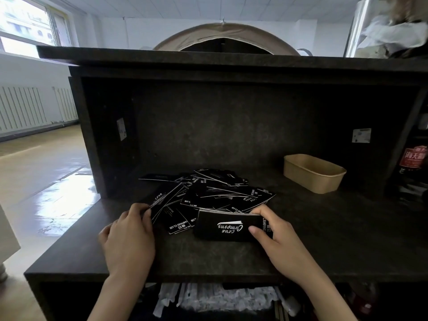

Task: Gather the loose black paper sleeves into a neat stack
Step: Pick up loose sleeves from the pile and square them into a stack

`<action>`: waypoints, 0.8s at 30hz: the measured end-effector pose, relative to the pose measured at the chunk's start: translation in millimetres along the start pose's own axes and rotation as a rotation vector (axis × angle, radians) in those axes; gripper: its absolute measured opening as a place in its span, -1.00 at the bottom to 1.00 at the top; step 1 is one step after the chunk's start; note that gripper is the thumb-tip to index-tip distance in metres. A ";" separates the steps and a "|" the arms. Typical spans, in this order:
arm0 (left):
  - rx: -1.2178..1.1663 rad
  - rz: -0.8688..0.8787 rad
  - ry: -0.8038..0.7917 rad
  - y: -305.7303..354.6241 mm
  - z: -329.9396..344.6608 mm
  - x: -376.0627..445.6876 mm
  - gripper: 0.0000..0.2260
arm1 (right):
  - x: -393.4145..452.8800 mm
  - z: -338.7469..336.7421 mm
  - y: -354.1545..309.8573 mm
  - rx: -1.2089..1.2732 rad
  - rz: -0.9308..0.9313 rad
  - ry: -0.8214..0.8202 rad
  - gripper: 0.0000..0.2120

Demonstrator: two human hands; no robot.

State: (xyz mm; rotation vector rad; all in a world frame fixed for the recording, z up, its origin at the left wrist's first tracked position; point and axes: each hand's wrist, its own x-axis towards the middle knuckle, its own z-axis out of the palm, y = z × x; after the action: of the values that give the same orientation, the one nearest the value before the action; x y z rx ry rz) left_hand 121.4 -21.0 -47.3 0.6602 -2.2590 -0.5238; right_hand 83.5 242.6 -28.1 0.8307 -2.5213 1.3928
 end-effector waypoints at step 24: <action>-0.674 0.490 -0.379 45.4 3.2 -15.0 -0.74 | 2.4 3.4 10.0 -0.064 0.040 -0.014 -0.51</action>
State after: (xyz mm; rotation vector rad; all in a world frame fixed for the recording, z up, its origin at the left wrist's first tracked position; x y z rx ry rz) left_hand 114.5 24.2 -32.8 -0.3489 -2.2525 -1.1438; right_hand 76.7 243.1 -36.5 0.7853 -2.5917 1.3141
